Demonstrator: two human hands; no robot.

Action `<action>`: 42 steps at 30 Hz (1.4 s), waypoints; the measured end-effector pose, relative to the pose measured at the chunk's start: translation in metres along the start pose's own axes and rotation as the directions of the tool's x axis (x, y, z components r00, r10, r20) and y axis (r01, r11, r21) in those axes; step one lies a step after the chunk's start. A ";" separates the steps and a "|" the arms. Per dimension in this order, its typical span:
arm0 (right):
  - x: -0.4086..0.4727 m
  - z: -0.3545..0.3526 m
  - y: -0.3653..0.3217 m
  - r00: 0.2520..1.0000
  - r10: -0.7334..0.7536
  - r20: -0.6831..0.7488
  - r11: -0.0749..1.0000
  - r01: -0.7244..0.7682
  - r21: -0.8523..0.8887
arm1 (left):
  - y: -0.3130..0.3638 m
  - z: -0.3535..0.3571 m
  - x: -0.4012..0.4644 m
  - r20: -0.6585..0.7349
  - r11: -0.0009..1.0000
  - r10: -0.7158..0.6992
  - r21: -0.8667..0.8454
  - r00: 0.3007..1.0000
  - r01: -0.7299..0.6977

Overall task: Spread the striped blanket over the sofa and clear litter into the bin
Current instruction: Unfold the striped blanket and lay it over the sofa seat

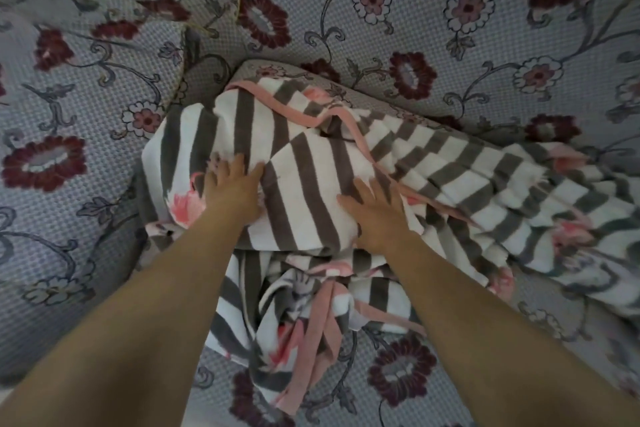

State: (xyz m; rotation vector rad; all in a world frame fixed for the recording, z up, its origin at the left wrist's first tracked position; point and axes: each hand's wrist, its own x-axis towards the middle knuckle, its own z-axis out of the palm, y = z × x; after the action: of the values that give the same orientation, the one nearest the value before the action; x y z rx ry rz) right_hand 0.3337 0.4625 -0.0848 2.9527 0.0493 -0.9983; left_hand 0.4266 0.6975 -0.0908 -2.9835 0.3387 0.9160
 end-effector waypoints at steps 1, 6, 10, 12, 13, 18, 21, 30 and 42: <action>0.001 0.006 0.000 0.999 -0.012 -0.036 0.999 0.011 -0.040 | 0.002 0.009 -0.002 0.017 1.000 0.013 0.027 1.000 -0.014; -0.006 0.033 0.011 0.998 -0.051 -0.038 0.994 0.054 0.097 | 0.012 0.035 -0.006 -0.076 0.965 0.223 0.160 0.972 -0.209; -0.048 0.053 0.010 0.927 -0.151 0.344 0.951 0.041 0.306 | 0.026 0.038 -0.029 0.285 0.960 0.179 0.160 0.941 -0.231; -0.071 0.057 0.011 0.878 -0.230 0.420 0.916 0.049 0.398 | 0.033 0.040 -0.043 0.439 0.968 0.125 0.144 0.890 -0.207; -0.078 0.055 0.013 0.888 -0.247 0.389 0.897 0.058 0.439 | 0.037 0.039 -0.048 0.455 0.971 0.115 0.134 0.883 -0.196; -0.078 0.029 0.051 0.996 -0.021 -0.088 0.916 0.055 0.397 | 0.086 0.010 -0.056 0.082 0.979 0.205 -0.006 0.975 -0.205; -0.067 0.029 0.091 0.978 0.067 -0.198 0.979 -0.026 0.201 | 0.134 0.005 -0.063 -0.033 0.916 0.358 -0.179 0.933 -0.358; -0.035 0.063 0.172 0.969 0.126 -0.211 0.984 -0.150 -0.099 | 0.234 0.095 -0.082 0.328 0.881 0.442 0.016 0.835 -0.472; -0.136 0.067 0.325 0.865 0.469 -0.176 0.880 -0.443 0.169 | 0.391 0.095 -0.127 0.236 0.753 0.591 -0.504 0.771 -0.423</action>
State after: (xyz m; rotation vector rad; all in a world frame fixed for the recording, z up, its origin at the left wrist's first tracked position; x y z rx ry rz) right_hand 0.1975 0.1330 -0.0515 2.9370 -0.7019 -0.6365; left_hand 0.1913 0.3478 -0.0750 -2.9902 1.1381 1.8129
